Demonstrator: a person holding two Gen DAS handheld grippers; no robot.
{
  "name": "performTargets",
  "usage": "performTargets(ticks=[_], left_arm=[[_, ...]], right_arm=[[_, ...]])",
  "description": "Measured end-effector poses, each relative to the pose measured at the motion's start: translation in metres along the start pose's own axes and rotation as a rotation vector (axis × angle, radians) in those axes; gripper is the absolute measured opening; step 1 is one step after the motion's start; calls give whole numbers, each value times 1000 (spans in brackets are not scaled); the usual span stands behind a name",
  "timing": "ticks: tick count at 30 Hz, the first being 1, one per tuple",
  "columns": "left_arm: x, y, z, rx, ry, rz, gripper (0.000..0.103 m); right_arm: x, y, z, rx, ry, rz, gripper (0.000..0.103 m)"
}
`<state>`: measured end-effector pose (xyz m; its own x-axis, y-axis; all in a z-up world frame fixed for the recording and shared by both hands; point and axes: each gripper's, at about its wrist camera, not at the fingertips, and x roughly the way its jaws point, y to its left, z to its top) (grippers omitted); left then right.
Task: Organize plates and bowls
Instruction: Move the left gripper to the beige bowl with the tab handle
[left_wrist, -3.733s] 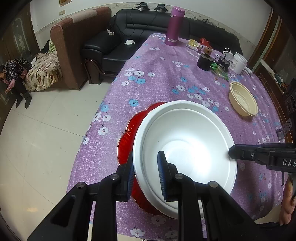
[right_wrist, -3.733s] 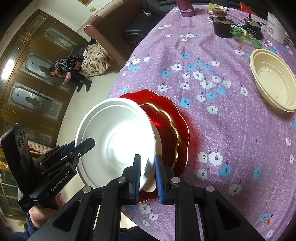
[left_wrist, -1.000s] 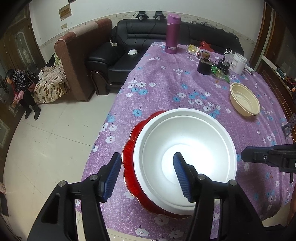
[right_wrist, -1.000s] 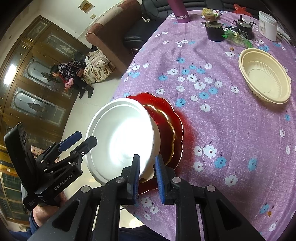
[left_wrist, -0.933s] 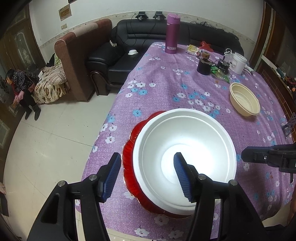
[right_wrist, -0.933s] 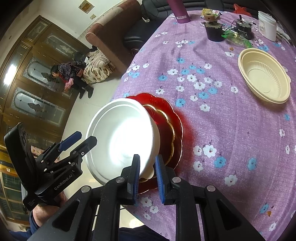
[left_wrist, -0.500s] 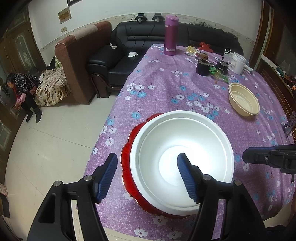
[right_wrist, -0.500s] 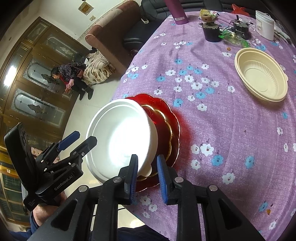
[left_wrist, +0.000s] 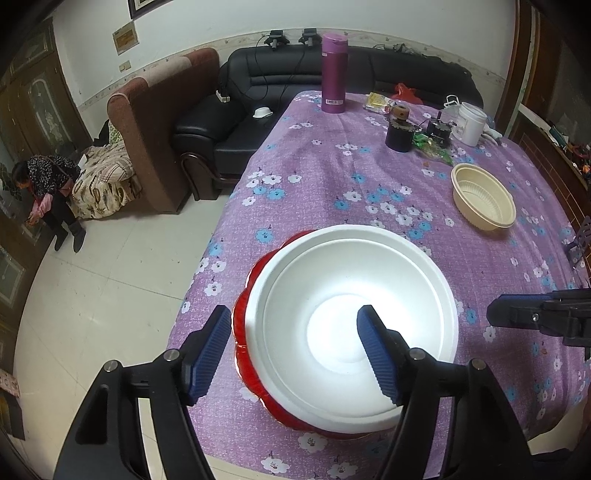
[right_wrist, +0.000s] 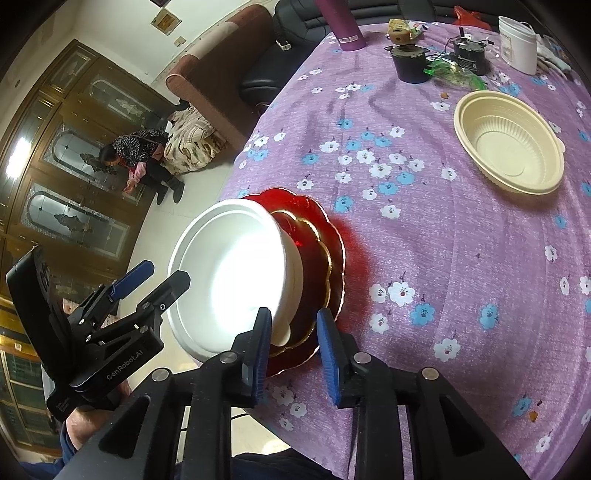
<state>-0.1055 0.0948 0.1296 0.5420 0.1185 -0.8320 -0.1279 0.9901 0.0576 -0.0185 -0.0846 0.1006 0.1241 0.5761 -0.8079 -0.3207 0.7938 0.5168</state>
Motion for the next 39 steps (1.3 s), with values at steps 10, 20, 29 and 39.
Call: performTargets(ticks=[10, 20, 29, 39], left_arm=[[1, -13, 5, 20, -3, -6, 71], [4, -40, 14, 61, -7, -34, 72], [5, -81, 24, 127, -10, -88, 72], [10, -136, 40, 208, -5, -159, 72]], right_arm=[[-10, -12, -3, 26, -14, -4, 33], [-25, -36, -12, 79, -33, -16, 34], [-45, -71, -21, 151, -63, -35, 34], [-69, -118, -34, 259, -93, -59, 33]])
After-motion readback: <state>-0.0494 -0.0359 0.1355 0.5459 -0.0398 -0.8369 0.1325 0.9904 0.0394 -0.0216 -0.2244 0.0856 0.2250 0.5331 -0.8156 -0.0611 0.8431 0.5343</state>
